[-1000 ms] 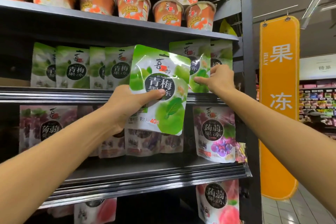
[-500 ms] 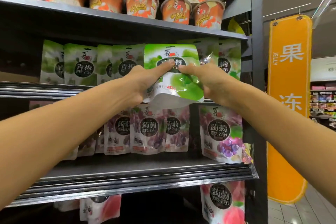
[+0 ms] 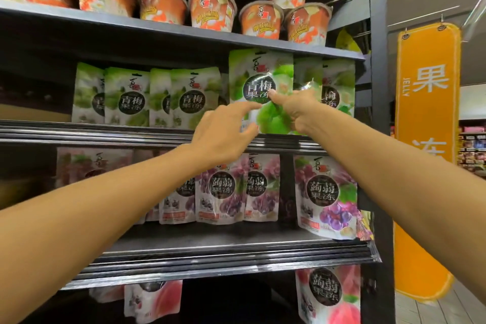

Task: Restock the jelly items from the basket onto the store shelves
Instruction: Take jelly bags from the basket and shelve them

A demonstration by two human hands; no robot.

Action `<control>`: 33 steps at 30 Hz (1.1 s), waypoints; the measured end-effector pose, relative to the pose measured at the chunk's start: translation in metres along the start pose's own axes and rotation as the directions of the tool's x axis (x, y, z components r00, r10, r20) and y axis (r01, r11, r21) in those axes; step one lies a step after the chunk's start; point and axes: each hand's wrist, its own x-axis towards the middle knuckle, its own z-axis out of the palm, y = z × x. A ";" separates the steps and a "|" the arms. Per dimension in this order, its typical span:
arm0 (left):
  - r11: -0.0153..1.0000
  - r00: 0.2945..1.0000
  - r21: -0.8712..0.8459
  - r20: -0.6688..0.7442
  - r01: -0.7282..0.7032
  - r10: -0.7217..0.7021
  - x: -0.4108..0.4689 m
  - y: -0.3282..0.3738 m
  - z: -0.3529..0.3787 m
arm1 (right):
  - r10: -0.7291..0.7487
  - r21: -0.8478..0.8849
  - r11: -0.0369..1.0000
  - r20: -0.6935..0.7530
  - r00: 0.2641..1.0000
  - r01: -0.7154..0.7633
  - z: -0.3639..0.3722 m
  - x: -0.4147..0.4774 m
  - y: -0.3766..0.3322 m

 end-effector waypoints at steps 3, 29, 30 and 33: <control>0.993 1.000 0.116 -0.005 -0.008 0.009 0.000 0.001 0.006 | -0.038 -0.044 0.998 -0.014 0.999 0.037 -0.002 -0.001 0.002; 0.856 0.963 -0.483 -0.086 0.184 -0.256 -0.081 -0.011 -0.007 | -0.493 0.047 0.853 -0.256 0.831 0.520 0.018 -0.096 0.075; 0.831 0.959 -0.504 -0.025 0.233 -0.284 -0.097 -0.019 -0.010 | -0.419 0.116 0.886 -0.217 0.882 0.449 0.024 -0.110 0.082; 0.724 0.920 -0.575 0.160 0.381 -0.358 -0.162 -0.046 -0.020 | -0.168 0.249 0.954 -0.023 0.985 0.169 0.041 -0.167 0.118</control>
